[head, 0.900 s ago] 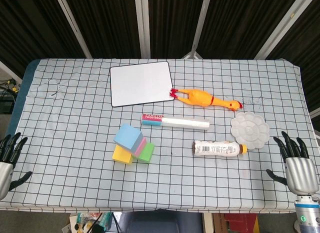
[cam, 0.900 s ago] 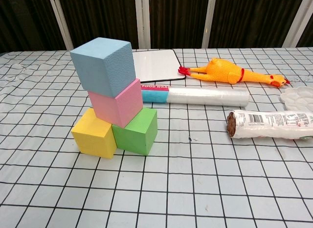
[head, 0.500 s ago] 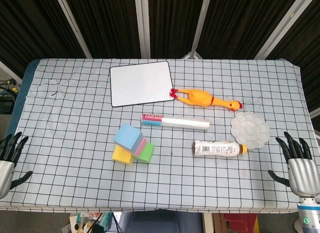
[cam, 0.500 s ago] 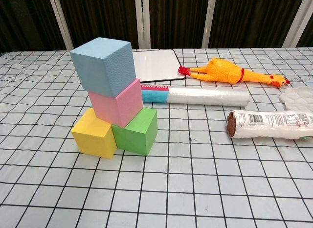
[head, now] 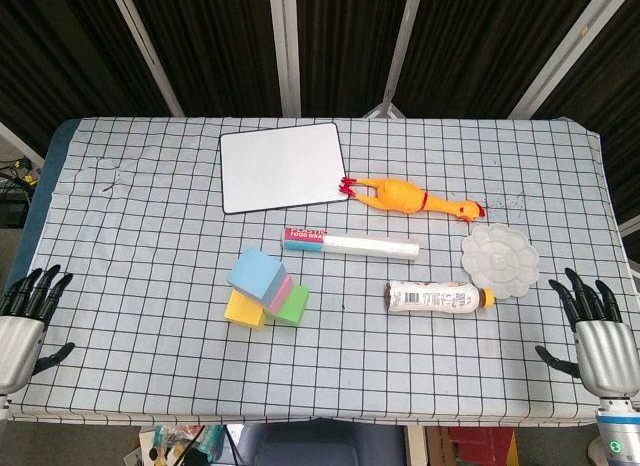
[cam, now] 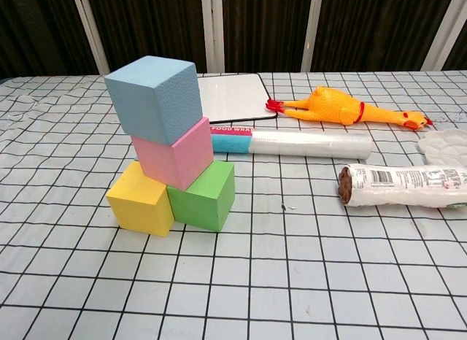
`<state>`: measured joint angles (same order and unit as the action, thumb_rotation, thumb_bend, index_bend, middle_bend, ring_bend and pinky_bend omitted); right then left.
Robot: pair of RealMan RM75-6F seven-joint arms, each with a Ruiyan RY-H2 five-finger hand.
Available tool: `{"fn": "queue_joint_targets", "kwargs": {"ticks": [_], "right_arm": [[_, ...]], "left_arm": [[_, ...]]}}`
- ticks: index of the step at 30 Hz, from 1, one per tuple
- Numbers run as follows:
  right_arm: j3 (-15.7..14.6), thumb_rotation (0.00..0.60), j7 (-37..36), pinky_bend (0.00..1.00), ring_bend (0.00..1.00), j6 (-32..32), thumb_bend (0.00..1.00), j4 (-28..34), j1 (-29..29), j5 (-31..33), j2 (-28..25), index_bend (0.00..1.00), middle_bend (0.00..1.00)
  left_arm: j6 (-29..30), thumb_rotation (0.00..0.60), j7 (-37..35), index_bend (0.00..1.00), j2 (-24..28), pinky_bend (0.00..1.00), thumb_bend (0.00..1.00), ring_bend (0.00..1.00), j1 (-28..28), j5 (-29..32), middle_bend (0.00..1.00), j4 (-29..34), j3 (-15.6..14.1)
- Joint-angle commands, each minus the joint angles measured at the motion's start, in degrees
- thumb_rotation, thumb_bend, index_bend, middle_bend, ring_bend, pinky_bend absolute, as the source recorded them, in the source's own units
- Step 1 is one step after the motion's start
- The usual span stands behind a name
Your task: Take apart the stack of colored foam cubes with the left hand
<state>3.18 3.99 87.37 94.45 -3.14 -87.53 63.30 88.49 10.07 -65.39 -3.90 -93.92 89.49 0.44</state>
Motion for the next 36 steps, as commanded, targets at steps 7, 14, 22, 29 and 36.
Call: {"fn": "queue_joint_targets", "kwargs": {"ticks": [7,14,22,29,36], "right_arm": [[-0.2,0.6,-0.2,0.06,0.15,-0.6,0.02,0.2,-0.1,-0.1,-0.2,0.16,0.04],[-0.2,0.6,0.0,0.06,0.15,-0.7,0.02,0.3,-0.1,-0.1,-0.2,0.16,0.04],[-0.2,0.6,-0.4,0.06,0.15,-0.7,0.02,0.3,-0.1,-0.1,-0.4,0.16,0.04],[0.1,0.6,-2.1,0.06,0.15,-0.3,0.02,0.1,0.2,0.1,-1.0,0.16,0.04],[0.2,0.6,-3.3,0.06,0.15,0.2,0.02,-0.2,0.4,0.0,-1.2,0.16,0.04]], "left_arm": [[-16.6,0.6,-1.1,0.0,5.8,0.13,0.04,0.0,-9.5,5.0,0.0,6.4,2.1],[-32.2,0.6,3.1,0.0,9.3,0.13,0.04,0.0,-18.1,12.1,0.0,12.3,3.6],[-41.6,0.6,14.3,0.0,7.6,0.14,0.01,0.0,-25.0,23.8,0.0,17.6,4.1],[-42.1,0.6,23.4,0.0,3.9,0.14,0.01,0.0,-29.4,33.5,0.0,19.0,3.3],[-40.4,0.6,31.4,0.0,-1.5,0.14,0.01,0.0,-33.9,41.9,0.0,18.8,2.0]]}}
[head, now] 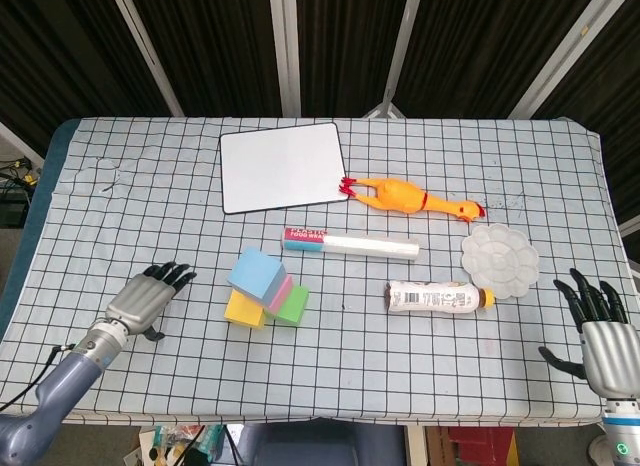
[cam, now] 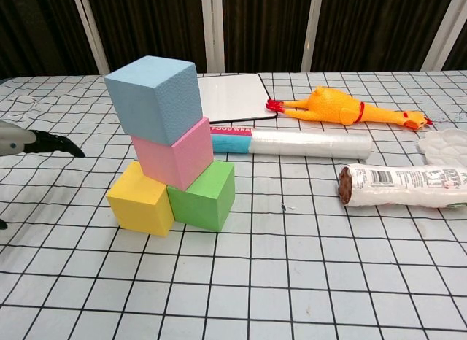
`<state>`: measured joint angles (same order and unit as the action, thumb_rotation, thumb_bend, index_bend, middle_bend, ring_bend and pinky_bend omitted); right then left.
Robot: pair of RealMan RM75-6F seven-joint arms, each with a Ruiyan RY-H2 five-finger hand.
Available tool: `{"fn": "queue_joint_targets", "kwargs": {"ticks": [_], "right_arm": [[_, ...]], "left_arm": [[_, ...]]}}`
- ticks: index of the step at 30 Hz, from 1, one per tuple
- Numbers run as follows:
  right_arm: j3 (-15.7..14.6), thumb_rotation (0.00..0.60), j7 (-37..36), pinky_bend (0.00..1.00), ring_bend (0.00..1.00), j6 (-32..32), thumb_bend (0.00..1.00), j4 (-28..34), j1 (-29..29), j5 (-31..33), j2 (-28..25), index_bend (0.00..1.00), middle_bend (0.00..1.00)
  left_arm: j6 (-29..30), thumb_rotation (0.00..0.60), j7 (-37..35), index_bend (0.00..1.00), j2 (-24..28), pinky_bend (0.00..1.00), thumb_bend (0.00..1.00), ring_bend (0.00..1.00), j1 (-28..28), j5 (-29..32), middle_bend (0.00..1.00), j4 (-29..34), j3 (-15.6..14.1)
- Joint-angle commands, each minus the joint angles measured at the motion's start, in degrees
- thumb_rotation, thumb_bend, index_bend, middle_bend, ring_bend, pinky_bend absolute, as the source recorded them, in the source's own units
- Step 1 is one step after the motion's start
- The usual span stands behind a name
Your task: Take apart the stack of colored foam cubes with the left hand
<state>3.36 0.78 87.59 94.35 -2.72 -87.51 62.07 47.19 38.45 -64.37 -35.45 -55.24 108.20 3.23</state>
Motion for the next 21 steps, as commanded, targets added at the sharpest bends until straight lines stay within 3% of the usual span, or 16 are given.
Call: {"fn": "queue_joint_targets", "kwargs": {"ticks": [1,8,21], "right_arm": [[0.1,0.6,-0.1,0.06,0.15,0.0,0.02,-0.1,0.0,0.0,0.0,0.16,0.04],[0.0,0.6,0.3,0.06,0.15,-0.4,0.02,-0.3,-0.2,-0.1,0.2,0.16,0.04],[0.2,0.6,0.2,0.06,0.15,-1.0,0.02,-0.6,-0.5,0.4,0.4,0.16,0.04]], "left_arm": [[1.1,0.6,4.1,0.0,-3.3,0.14,0.01,0.0,-3.1,4.4,0.0,0.1,-1.0],[3.9,0.6,9.9,0.0,-8.0,0.14,0.01,0.0,-8.0,12.2,0.0,-0.4,-1.5],[9.5,0.6,16.3,0.0,-14.9,0.14,0.01,0.0,-14.6,20.0,0.0,-0.7,-1.6]]}}
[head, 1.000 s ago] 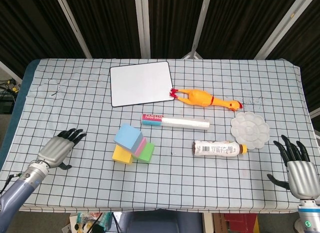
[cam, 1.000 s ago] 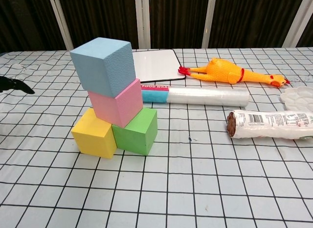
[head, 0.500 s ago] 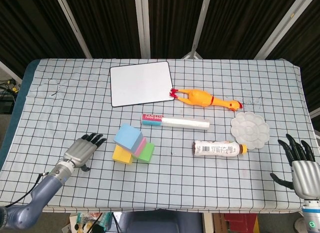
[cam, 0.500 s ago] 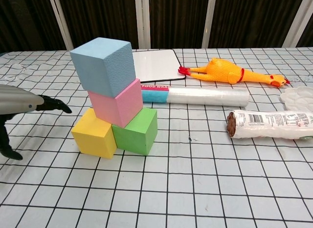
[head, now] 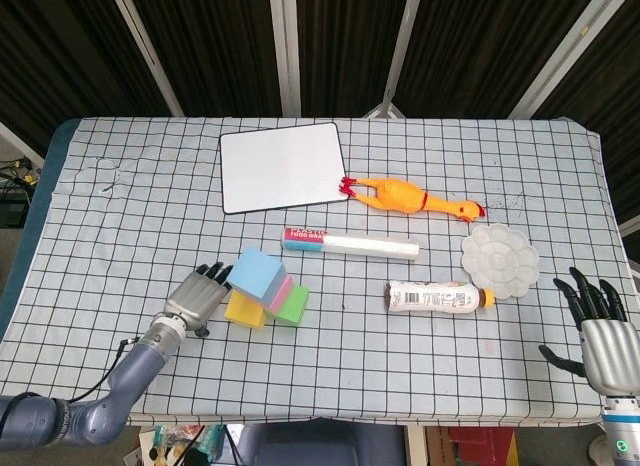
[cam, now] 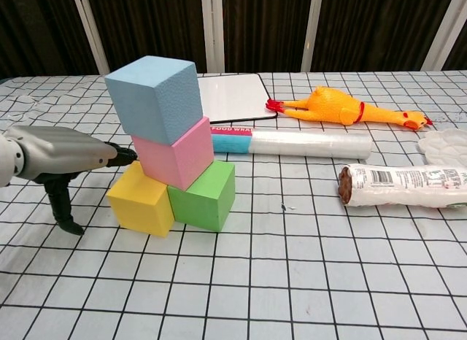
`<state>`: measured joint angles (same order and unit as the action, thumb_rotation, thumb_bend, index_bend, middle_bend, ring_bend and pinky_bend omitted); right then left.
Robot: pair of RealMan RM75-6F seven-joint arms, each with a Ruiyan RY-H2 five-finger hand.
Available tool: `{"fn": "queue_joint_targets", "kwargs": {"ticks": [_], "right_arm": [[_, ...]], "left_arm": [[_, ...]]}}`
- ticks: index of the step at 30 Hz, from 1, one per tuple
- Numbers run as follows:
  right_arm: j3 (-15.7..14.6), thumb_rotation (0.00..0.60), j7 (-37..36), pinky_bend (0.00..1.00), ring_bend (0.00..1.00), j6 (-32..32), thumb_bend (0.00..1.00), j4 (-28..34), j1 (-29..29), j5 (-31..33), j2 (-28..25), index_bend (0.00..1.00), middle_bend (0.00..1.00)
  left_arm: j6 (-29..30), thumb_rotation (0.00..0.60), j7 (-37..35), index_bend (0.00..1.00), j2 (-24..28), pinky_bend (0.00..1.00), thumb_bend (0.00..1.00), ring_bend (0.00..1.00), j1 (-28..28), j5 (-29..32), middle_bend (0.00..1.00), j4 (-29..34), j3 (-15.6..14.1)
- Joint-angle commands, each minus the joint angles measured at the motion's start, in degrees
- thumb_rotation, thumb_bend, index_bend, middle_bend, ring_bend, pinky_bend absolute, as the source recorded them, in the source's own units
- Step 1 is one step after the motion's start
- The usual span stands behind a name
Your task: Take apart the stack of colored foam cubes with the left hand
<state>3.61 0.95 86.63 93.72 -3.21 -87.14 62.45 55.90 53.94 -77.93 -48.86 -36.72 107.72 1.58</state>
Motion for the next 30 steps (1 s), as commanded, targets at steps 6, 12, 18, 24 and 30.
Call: {"fn": "queue_joint_targets", "kwargs": {"ticks": [6,12,18,24,30], "right_arm": [[0.0,0.6,-0.1,0.06,0.15,0.1,0.02,0.0,0.0,0.0,0.0,0.16,0.04],[0.1,0.6,-0.3,0.06,0.15,-0.2,0.02,-0.1,-0.1,0.0,-0.1,0.16,0.04],[-0.2,0.6,0.1,0.06,0.15,-0.5,0.02,0.0,-0.2,-0.2,0.0,0.16,0.04],[-0.3,0.6,0.8,0.06,0.15,-0.8,0.02,0.2,-0.4,-0.3,0.1,0.16,0.04],[-0.4,0.6,1.3,0.06,0.15,-1.0,0.02,0.3,-0.4,-0.1,0.3,0.16,0.04]], "left_arm": [[2.6,0.6,3.1,0.0,-4.6,0.14,0.01,0.0,-3.9,4.2,0.0,-1.7,-0.1],[4.9,0.6,4.3,0.0,-6.9,0.14,0.01,0.0,-5.4,4.4,0.0,-2.0,-0.1],[7.3,0.6,4.4,0.0,-7.5,0.14,0.01,0.0,-6.1,3.1,0.0,-1.4,-0.1],[9.7,0.6,4.6,0.0,-9.0,0.14,0.01,0.0,-6.3,1.0,0.0,-2.8,-0.3],[9.7,0.6,4.5,0.0,-10.9,0.14,0.01,0.0,-6.8,0.0,0.0,-5.2,-0.2]]}}
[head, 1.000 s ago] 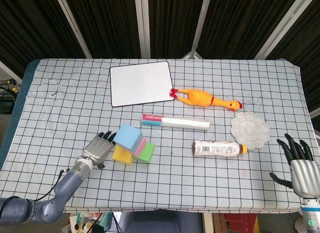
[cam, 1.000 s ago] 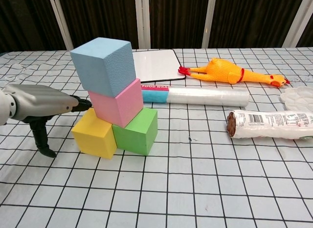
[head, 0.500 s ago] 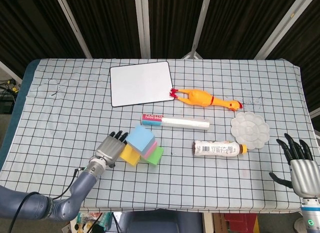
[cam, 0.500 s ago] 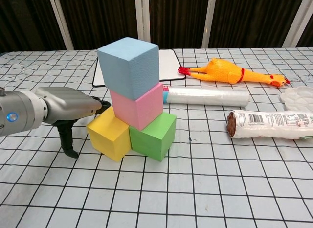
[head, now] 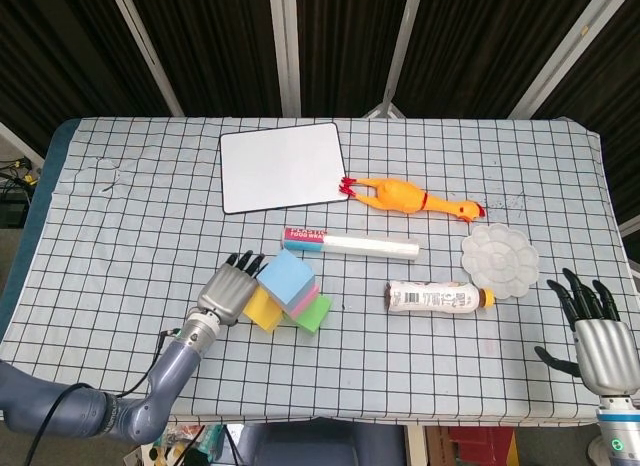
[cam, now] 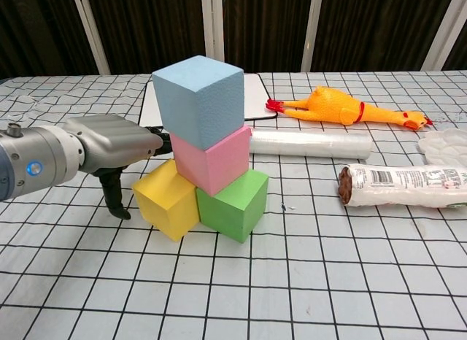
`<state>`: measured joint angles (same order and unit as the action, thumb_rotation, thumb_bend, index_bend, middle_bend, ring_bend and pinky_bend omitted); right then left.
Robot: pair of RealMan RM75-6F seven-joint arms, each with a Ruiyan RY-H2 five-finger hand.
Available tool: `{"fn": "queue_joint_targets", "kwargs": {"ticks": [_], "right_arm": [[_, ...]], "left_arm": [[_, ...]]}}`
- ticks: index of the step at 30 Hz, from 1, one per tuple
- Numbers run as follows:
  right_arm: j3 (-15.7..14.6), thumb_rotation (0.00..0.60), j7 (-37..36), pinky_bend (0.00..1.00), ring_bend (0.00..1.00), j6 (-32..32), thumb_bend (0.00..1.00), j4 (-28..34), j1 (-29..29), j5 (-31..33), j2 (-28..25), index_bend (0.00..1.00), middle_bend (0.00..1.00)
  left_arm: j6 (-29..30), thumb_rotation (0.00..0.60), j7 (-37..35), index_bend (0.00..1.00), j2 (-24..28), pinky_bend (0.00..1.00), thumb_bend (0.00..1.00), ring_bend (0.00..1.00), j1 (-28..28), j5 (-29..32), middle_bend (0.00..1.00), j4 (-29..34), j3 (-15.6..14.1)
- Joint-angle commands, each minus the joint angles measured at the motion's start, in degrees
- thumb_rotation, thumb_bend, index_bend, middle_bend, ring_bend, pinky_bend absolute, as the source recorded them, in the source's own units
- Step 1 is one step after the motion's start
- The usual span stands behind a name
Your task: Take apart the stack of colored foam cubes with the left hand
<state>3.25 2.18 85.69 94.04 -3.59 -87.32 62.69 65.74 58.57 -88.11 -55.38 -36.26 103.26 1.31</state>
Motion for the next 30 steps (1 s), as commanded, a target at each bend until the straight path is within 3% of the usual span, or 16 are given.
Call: {"fn": "queue_joint_targets", "kwargs": {"ticks": [1,7,14,19,25,30], "right_arm": [[0.0,0.6,0.2,0.06,0.15,-0.2,0.02,0.0,-0.1,0.1,0.1,0.16,0.04],[-0.1,0.6,0.8,0.06,0.15,-0.7,0.02,0.0,-0.4,0.1,0.4,0.16,0.04],[-0.2,0.6,1.1,0.06,0.15,-0.8,0.02,0.2,-0.5,-0.1,0.5,0.16,0.04],[-0.2,0.6,0.4,0.06,0.15,-0.9,0.02,0.2,-0.5,0.0,0.3,0.16,0.04],[-0.3,0.6,0.2,0.06,0.15,-1.7,0.02,0.4,-0.8,0.2,0.2,0.16,0.04],[-0.3,0.6,0.6,0.06,0.15,-2.3,0.02,0.4,-1.0,0.6,0.3,0.16,0.04]], "left_arm": [[-0.4,0.6,-0.4,0.0,-1.2,0.14,0.01,0.0,-0.3,-0.7,0.0,-1.2,0.2],[-2.7,0.6,-2.4,0.01,-3.0,0.14,0.01,0.0,-0.7,-2.5,0.0,-2.6,0.2],[-4.8,0.6,-7.2,0.02,-4.7,0.17,0.01,0.01,-0.2,-8.8,0.01,-3.6,-0.1],[-4.1,0.6,-8.6,0.1,-4.6,0.3,0.07,0.19,0.6,-12.5,0.2,-4.0,-0.8],[-4.7,0.6,-8.5,0.19,-3.3,0.48,0.13,0.39,1.0,-11.7,0.33,-4.0,-1.5],[-3.8,0.6,-9.3,0.21,-0.8,0.56,0.19,0.45,2.1,-11.7,0.39,-3.6,-1.7]]}}
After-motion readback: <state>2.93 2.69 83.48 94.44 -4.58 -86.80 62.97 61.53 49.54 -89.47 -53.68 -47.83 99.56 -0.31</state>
